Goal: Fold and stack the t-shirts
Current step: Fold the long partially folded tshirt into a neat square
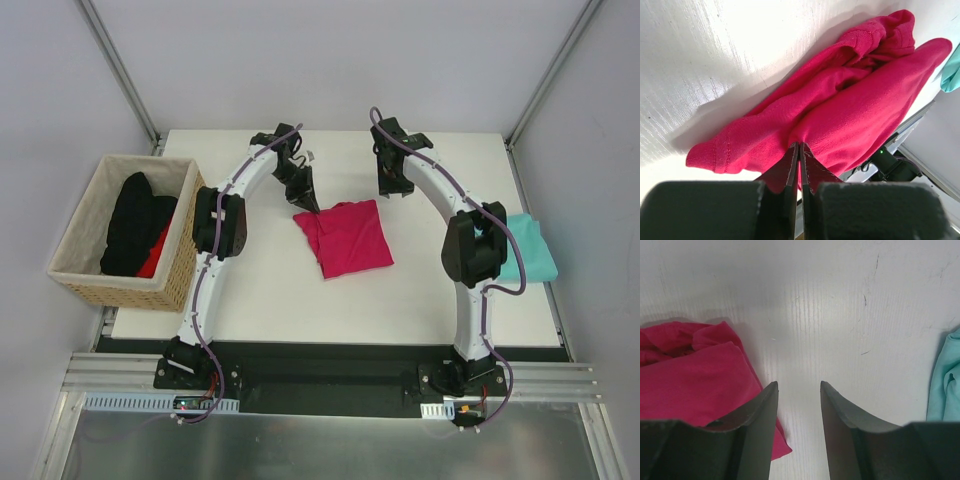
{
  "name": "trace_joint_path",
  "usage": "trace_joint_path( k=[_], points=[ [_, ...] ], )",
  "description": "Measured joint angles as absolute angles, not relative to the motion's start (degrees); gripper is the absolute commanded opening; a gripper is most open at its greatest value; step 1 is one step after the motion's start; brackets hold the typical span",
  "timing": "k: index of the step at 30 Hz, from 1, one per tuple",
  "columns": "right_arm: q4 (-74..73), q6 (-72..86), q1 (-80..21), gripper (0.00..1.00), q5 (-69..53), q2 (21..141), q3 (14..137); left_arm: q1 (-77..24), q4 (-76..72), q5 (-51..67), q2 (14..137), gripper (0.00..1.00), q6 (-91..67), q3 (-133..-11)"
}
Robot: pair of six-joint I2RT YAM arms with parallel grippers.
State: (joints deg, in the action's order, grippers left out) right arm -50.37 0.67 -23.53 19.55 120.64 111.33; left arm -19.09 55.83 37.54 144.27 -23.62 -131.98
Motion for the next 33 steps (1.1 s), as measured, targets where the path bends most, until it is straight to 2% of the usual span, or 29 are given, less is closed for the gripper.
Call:
trace_joint_path(
  k=[11,33],
  points=[
    [-49.91,1.28,-23.44,0.41,17.43,120.62,111.13,-19.09,55.48,36.77,143.09,0.00,-23.59,-129.14],
    [-45.98,2.24,-23.44,0.40,15.16,117.03,103.48,-20.32,55.51,32.10,132.73,0.00,-24.49,-125.34]
  ],
)
